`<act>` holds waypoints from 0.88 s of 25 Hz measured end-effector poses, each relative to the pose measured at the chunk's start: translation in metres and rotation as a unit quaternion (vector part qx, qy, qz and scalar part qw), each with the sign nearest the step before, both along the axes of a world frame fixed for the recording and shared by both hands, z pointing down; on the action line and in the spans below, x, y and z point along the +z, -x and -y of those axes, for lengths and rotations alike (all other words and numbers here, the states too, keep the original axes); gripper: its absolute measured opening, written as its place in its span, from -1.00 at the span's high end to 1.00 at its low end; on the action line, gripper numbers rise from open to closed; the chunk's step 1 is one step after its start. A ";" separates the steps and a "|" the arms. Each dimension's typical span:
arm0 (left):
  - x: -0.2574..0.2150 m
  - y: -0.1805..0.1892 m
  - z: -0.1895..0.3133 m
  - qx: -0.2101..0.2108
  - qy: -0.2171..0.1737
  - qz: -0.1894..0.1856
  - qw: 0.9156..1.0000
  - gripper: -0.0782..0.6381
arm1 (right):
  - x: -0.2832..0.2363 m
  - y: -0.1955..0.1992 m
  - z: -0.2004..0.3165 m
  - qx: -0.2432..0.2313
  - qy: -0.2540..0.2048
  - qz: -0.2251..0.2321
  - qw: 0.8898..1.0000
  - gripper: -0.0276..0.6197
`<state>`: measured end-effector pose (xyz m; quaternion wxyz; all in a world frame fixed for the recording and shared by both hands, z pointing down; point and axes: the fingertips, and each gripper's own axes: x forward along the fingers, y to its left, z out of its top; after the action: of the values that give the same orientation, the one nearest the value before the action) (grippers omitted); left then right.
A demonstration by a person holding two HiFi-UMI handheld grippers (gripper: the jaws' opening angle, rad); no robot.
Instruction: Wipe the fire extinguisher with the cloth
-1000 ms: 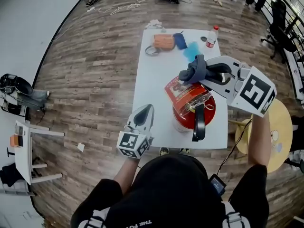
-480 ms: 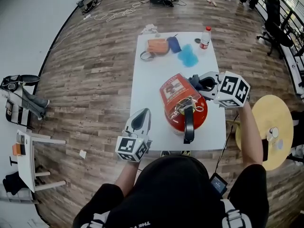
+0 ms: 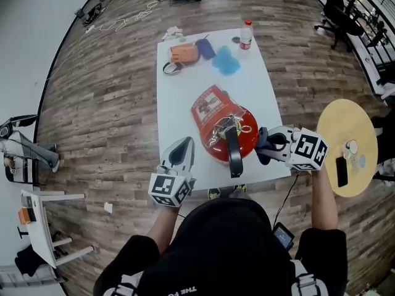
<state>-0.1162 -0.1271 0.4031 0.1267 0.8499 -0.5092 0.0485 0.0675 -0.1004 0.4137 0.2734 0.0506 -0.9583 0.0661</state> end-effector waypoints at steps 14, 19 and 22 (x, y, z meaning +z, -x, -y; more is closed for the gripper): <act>0.014 0.010 -0.025 0.045 0.013 -0.011 0.999 0.72 | 0.003 0.087 -0.080 0.080 0.089 0.130 0.984 0.71; 0.017 0.024 -0.036 0.052 0.006 -0.019 0.998 0.72 | -0.070 0.115 -0.071 0.202 0.051 0.214 0.954 0.71; 0.019 0.034 -0.039 0.051 0.000 -0.021 0.998 0.72 | -0.094 0.125 -0.061 0.289 0.085 0.289 0.909 0.71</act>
<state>-0.1504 -0.0883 0.4226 0.1348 0.8756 -0.4623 0.0366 -0.0574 -0.0398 0.3193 -0.0431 0.2808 -0.9296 0.2348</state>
